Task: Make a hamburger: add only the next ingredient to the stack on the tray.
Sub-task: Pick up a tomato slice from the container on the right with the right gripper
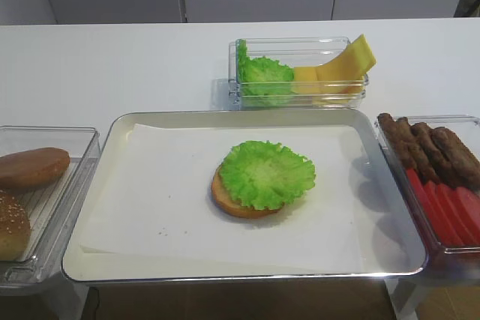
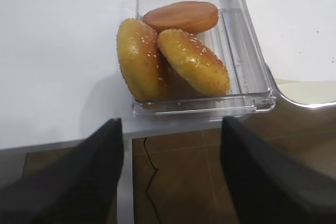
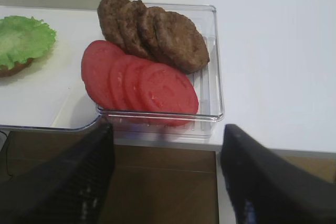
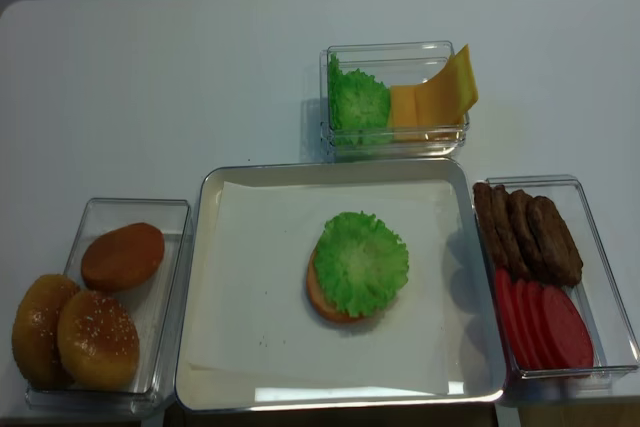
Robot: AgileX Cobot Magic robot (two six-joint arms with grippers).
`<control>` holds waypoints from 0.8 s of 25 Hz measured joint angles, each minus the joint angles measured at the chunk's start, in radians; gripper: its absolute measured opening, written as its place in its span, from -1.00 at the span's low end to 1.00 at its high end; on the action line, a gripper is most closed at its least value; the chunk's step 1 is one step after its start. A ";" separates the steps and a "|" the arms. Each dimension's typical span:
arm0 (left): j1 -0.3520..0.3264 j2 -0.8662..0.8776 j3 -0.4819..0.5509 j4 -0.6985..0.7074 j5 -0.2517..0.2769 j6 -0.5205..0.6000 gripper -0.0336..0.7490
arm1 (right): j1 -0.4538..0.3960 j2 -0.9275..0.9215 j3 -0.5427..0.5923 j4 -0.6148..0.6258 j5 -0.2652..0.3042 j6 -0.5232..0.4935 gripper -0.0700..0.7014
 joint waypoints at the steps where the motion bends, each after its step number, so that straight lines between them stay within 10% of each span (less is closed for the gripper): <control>1: 0.000 0.000 0.000 0.000 0.000 0.000 0.20 | 0.000 0.000 0.000 0.000 0.000 0.000 0.46; 20: 0.000 0.000 0.000 0.000 0.000 0.000 0.20 | 0.000 0.000 0.000 0.000 -0.001 0.002 0.36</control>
